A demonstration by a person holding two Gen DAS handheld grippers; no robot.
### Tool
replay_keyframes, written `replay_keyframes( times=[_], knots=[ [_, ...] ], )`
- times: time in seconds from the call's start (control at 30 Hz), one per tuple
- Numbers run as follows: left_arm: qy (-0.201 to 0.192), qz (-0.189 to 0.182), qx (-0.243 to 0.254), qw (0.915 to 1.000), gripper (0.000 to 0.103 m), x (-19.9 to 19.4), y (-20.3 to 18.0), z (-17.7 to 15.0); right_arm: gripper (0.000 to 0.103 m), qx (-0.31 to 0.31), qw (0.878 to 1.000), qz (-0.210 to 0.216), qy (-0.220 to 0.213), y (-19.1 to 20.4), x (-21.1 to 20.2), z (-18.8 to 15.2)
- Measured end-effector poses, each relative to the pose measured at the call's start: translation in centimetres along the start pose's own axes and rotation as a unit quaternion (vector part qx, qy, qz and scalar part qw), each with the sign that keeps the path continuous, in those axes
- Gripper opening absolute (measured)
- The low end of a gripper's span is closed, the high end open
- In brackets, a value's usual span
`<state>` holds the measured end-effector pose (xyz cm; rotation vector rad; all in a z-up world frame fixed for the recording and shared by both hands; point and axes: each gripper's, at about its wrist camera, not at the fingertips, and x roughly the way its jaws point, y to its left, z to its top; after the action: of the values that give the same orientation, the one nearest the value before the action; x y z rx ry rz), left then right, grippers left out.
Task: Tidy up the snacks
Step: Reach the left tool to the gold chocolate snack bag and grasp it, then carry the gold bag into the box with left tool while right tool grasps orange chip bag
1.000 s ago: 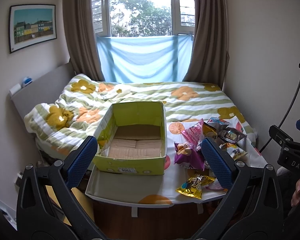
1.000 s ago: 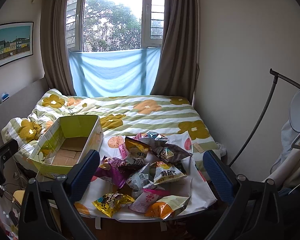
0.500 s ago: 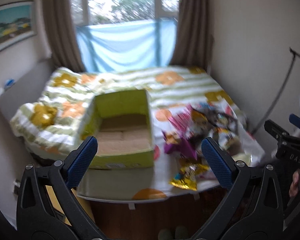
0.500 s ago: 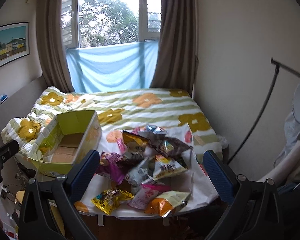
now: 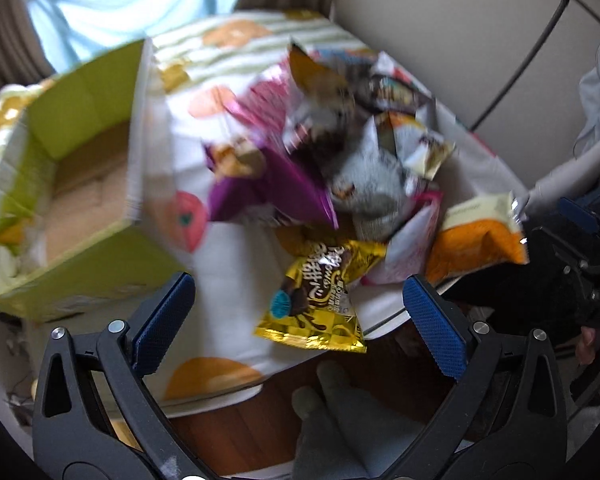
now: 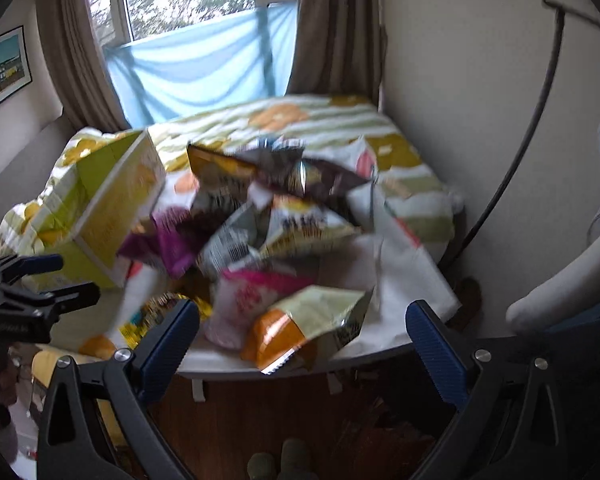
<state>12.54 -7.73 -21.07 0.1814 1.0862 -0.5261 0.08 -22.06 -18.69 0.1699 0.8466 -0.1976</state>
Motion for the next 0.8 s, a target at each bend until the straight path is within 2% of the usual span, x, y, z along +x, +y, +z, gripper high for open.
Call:
replay_keyframes(
  times=[0.13,0.23,0.4,0.47,0.53,0.7,0.8],
  knots=[
    [0.038,-0.015,-0.011,0.9991,0.103,4.3,0.1,-0.3,0.103,-0.027,0.999,0.028,0.021,-0.6,3.3,-1.4],
    [0.058,-0.011,-0.003,0.9983,0.102,6.7,-0.4,-0.7,0.103,-0.053,0.997,0.046,0.031,-0.5,5.2,-2.2],
    [0.083,-0.010,-0.012,0.9965,0.096,9.2,-0.4,-1.0,0.103,-0.080,0.995,0.041,0.040,-0.2,7.6,-2.6],
    [0.090,-0.008,-0.017,0.9958,0.091,9.9,-0.2,-1.2,0.103,-0.083,0.995,0.044,0.042,-0.4,8.0,-2.6],
    [0.097,-0.011,-0.020,0.9950,0.074,10.7,-0.1,-1.4,0.103,-0.079,0.995,0.048,0.047,-0.7,8.5,-2.6],
    [0.099,-0.013,-0.016,0.9949,0.065,11.8,-0.2,-2.0,0.101,-0.071,0.994,0.054,0.058,-1.4,9.7,-2.4],
    [0.099,-0.014,-0.011,0.9950,0.061,11.6,-0.3,-2.4,0.093,-0.067,0.994,0.062,0.061,-1.9,10.1,-2.3]
  ],
)
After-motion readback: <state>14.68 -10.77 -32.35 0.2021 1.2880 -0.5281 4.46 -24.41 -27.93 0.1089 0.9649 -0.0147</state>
